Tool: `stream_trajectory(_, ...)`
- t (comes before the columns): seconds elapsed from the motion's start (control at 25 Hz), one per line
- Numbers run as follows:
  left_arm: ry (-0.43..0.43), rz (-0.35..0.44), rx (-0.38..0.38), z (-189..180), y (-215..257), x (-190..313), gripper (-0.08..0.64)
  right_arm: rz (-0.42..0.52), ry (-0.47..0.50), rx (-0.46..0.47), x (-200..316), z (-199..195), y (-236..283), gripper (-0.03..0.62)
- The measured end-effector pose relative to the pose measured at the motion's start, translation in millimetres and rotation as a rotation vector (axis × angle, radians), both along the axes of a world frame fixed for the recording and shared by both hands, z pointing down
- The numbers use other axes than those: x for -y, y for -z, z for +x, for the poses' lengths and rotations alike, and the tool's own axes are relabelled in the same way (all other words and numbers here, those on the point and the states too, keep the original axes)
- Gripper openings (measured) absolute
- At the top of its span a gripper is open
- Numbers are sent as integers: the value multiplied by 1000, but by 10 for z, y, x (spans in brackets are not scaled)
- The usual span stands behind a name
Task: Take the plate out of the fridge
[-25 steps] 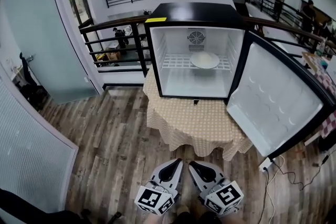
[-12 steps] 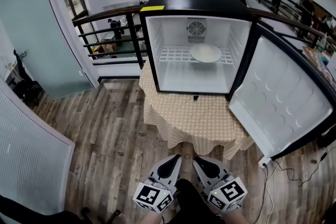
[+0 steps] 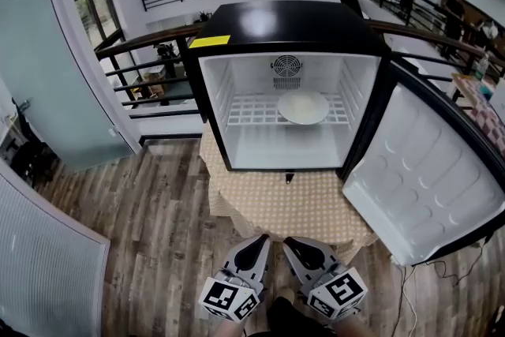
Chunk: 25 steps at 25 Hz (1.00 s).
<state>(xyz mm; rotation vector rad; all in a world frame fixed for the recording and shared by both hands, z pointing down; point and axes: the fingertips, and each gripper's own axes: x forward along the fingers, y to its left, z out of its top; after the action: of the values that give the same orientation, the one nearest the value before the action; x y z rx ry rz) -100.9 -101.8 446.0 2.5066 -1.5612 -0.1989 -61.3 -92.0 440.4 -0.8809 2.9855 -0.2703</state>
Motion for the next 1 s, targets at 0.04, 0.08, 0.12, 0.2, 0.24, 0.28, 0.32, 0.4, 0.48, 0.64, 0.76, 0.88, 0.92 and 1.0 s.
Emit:
stream_trajectory(0.04,-10,0,-1,17,7,81,11,6,-6,2,74,1,17,44)
stream_trajectory(0.08,-18,0,-3,30,9,164,11,12,-13,5,147,4,31,44)
stream_trajectory(0.12,-24,1,-4,39,10,250,11,17,-19,7,222,6,42,46)
stream_trajectory(0.2,-32,6,-9,54,17,425,11,22,-24,8,367,6,53,44)
stream_trajectory(0.24,-37,8,-10,66,22,508,11,23,-25,8,434,8,56,44)
stream_trajectory(0.28,-43,10,-10,81,26,585,11,23,-27,6,495,14,57,44)
stream_trajectory(0.32,-51,12,-10,99,28,655,11,22,-32,5,554,24,58,46)
stream_trajectory(0.4,-68,14,-7,141,33,776,11,19,-45,2,666,52,65,44)
stream_trajectory(0.48,-84,14,-3,183,55,875,11,18,-54,3,763,72,86,44)
stream_trajectory(0.64,-102,12,6,243,108,1003,11,16,-57,15,902,78,134,44)
stream_trajectory(0.76,-98,19,18,221,121,1054,11,19,-63,22,969,58,144,46)
stream_trajectory(0.88,-90,17,24,183,119,1084,11,15,-75,22,1029,42,126,44)
stream_trajectory(0.92,-89,13,26,175,111,1086,11,11,-78,21,1039,39,119,44)
stream_trajectory(1.0,-93,6,29,176,97,1087,11,4,-84,22,1048,47,115,44)
